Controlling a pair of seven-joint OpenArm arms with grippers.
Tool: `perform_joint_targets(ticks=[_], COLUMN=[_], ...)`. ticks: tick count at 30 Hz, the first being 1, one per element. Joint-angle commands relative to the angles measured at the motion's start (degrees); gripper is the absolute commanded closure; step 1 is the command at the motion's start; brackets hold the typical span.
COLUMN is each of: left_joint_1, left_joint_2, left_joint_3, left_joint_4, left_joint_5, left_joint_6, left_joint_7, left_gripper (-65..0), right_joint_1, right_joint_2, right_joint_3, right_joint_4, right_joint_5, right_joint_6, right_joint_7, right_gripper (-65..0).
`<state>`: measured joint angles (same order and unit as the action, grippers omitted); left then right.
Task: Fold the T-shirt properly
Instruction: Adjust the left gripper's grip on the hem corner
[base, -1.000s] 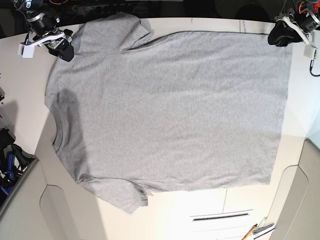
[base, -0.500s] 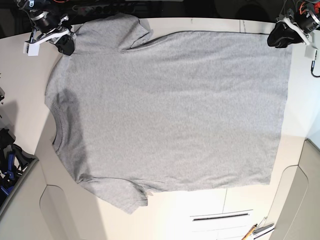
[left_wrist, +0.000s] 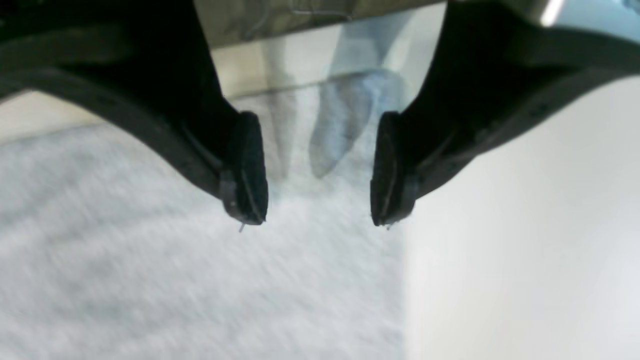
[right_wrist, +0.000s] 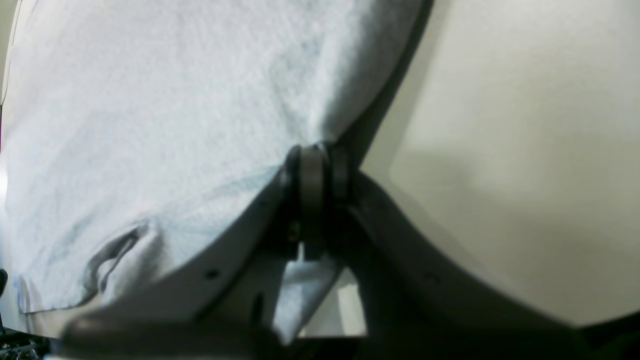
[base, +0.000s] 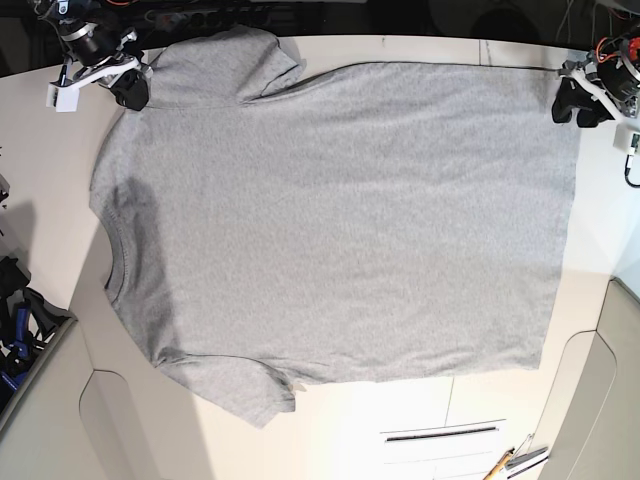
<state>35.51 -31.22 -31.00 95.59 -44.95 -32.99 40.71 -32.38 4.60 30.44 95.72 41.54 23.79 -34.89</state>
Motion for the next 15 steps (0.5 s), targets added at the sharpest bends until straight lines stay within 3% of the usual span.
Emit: perform_joint_targets(ticks=[1,8,11,15], left_joint_1=[-0.26,-0.28,-0.26,-0.26], left_joint_2=[-1.05,-1.07,-1.20,-1.16], left_joint_3=[-1.66,-11.76,-14.99,-15.52], left_joint_4=[0.55,-3.96,-8.66,-15.50], left_joint_5=[-0.20,-2.05,-7.04,-15.41], left_joint_6=[0.46,0.44,0.00,-3.32], left_joint_7=[-1.14,-1.42,0.55,5.51], left_gripper=[-36.6,-36.6,-36.6,-36.6], right_joint_1=[-0.33,-0.33,-0.33,-0.33], right_joint_2=[0.28,0.28,0.28,0.28], right_joint_3=[0.17,0.17,0.17,0.17], right_joint_4=[0.74,0.74,0.74,0.74], right_joint_5=[0.00,0.00,0.02,0.02], right_joint_6=[0.24,0.24,0.24,0.24], right_joint_7=[0.59,0.59,0.59,0.59], right_gripper=[0.0,0.0,0.0,0.0])
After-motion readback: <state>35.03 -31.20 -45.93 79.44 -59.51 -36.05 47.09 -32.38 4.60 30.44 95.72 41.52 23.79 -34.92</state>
